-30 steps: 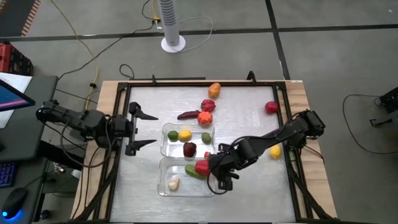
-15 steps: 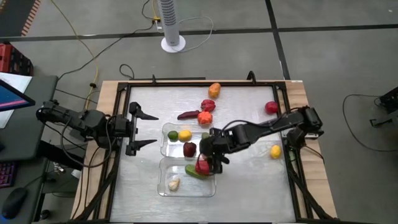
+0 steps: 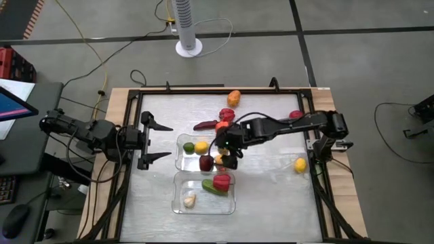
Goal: Sort produce into baskets
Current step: Put the lemon into the top transparent bin
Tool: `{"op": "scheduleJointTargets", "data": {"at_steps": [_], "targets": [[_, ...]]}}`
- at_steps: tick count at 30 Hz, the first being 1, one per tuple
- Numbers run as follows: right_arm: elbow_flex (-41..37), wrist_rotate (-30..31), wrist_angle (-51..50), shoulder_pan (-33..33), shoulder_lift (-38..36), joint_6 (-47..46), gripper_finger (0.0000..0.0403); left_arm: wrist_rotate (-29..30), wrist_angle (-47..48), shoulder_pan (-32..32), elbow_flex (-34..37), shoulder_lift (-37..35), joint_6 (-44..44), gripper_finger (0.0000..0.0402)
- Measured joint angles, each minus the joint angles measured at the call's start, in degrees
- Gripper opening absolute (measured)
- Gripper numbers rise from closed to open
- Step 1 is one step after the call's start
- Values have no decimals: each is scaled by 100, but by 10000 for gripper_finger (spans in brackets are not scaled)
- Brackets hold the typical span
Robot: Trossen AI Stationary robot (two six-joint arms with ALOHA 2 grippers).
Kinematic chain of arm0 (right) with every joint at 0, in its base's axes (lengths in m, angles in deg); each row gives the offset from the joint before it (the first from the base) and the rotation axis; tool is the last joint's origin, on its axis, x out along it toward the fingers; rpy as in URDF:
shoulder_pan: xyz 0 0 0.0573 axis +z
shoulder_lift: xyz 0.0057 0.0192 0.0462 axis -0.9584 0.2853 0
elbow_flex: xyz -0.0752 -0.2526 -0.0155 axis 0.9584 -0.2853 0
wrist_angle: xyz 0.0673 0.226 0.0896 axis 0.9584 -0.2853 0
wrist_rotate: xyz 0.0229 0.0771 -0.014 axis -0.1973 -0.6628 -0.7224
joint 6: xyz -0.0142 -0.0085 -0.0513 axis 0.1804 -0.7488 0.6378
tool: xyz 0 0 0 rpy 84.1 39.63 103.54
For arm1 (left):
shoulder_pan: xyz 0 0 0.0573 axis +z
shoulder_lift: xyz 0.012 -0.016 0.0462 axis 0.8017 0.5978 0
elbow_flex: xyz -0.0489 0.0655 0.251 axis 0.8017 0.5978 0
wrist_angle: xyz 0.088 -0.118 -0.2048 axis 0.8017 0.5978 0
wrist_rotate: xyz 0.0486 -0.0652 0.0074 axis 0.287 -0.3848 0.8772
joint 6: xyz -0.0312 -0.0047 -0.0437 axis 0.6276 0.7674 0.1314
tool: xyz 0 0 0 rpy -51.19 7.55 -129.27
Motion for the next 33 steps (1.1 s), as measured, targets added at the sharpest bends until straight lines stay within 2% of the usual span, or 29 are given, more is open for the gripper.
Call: {"op": "scheduleJointTargets", "data": {"at_steps": [4,7,9,14,17,22,27,33], "targets": [[177,28,-1205,-161,-4,-283,392,0,10,0,0,0,17,352],[65,361,-2179,-146,-89,-605,391,2,107,0,0,0,35,352],[-127,517,-2583,-34,-209,-827,385,11,204,0,0,0,49,352],[-1038,454,-3342,302,-678,-1611,368,303,322,0,2,0,188,352],[-1803,145,-3560,414,-942,-2179,362,350,315,4,2,0,298,352],[-2979,-763,-3592,444,-1330,-3602,357,350,309,4,2,0,472,352],[-3701,-1204,-3768,720,-1391,-3604,356,350,309,4,2,0,474,352],[-3868,-1209,-3917,1021,-750,-2818,356,358,306,2,2,0,407,352]]}}
